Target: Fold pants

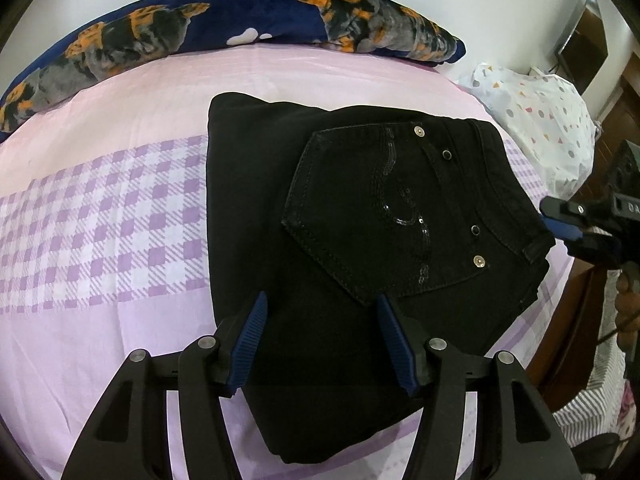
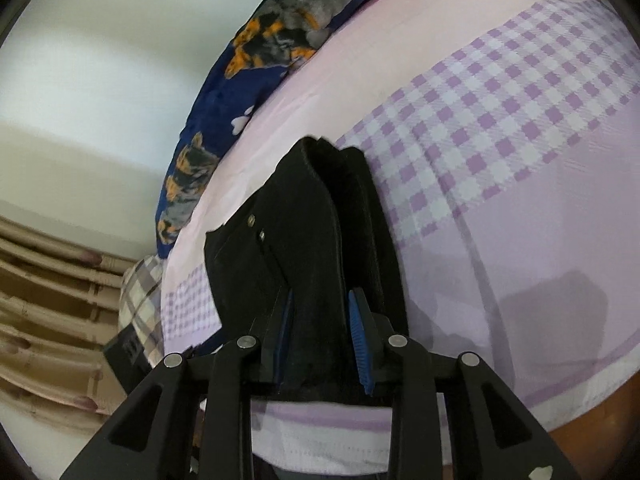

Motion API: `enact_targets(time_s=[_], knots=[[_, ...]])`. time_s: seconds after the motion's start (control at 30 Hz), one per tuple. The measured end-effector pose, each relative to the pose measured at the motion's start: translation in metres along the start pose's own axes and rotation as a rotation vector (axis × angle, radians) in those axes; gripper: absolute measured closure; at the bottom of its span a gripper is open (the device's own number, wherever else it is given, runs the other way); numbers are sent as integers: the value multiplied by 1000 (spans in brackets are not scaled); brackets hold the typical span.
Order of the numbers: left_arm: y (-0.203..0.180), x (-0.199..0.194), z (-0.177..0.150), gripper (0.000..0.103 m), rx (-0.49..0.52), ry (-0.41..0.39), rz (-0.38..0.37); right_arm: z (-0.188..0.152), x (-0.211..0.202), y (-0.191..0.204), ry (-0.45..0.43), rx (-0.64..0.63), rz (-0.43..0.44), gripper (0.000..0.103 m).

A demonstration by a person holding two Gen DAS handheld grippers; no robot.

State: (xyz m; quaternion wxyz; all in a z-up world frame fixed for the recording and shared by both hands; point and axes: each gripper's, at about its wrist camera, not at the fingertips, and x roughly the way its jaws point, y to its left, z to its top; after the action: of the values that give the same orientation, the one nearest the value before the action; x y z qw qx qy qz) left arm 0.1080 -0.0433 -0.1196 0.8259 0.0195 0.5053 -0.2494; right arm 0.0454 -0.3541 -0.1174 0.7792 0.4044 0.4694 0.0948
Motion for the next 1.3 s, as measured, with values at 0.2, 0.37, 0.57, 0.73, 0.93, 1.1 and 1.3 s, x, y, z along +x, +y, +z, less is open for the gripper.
enact_targets(time_s=[0.2, 0.37, 0.57, 0.73, 0.93, 1.1, 1.3], knots=[[2, -2, -2, 45, -8, 0, 0, -7, 10, 6, 39, -50, -18, 85], [0, -7, -2, 45, -6, 7, -1, -11, -7, 14, -19, -75, -23, 92], [-9, -17, -6, 45, 20, 17, -15, -24, -21, 11, -49, -60, -27, 94], [-18, -14, -11, 45, 60, 38, 4, -36, -3, -18, -13, -21, -97, 95], [-23, -10, -10, 45, 74, 50, 33, -35, -3, -22, -13, 2, -80, 90], [-25, -9, -10, 45, 78, 49, 45, -33, -7, -19, -27, 42, -80, 80], [-26, -9, -9, 45, 83, 48, 53, -25, -22, 7, -106, -58, -149, 80]])
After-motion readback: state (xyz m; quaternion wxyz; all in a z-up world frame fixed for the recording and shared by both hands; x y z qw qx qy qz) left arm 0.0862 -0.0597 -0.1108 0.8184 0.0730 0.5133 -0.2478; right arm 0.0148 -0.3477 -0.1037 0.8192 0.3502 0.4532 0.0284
